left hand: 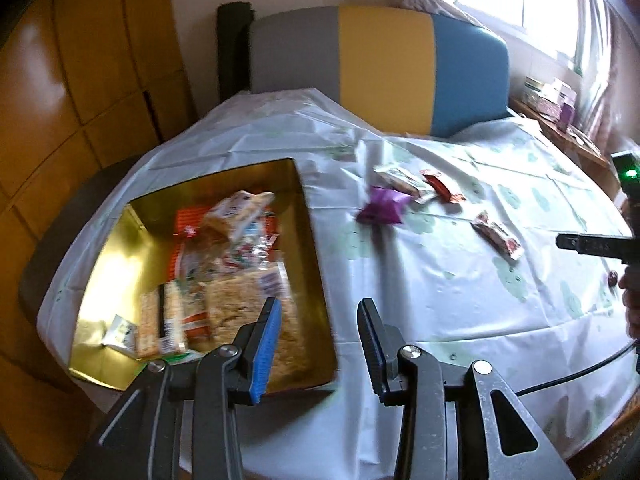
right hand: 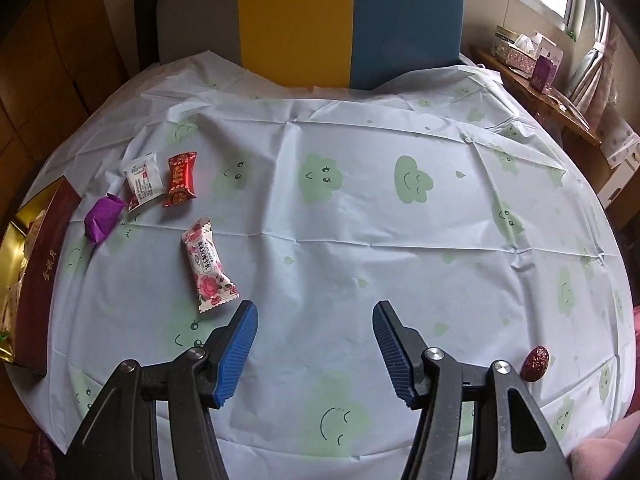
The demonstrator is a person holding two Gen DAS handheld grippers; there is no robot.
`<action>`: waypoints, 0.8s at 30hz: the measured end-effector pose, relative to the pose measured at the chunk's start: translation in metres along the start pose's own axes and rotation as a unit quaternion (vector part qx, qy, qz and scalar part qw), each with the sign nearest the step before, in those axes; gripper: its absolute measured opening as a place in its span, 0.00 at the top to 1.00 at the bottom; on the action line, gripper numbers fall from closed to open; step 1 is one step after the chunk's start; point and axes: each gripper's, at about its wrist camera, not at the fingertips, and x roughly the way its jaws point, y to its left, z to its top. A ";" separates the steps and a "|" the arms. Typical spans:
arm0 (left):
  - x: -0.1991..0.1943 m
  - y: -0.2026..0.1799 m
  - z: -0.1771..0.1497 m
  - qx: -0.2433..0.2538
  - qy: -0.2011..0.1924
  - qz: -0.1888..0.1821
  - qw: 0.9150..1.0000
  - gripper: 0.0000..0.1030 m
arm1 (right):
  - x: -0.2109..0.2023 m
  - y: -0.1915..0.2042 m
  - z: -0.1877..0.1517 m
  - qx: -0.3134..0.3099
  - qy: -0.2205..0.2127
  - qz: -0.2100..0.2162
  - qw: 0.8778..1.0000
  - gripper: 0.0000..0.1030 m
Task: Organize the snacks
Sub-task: 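Move the left gripper back over the table toward the purple candy, then grasp the purple candy with the left gripper and lift it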
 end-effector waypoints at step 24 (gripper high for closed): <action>0.134 -0.062 0.102 0.067 0.090 -0.034 0.993 0.56 | -0.012 -0.002 0.007 0.022 -0.013 0.029 0.999 0.41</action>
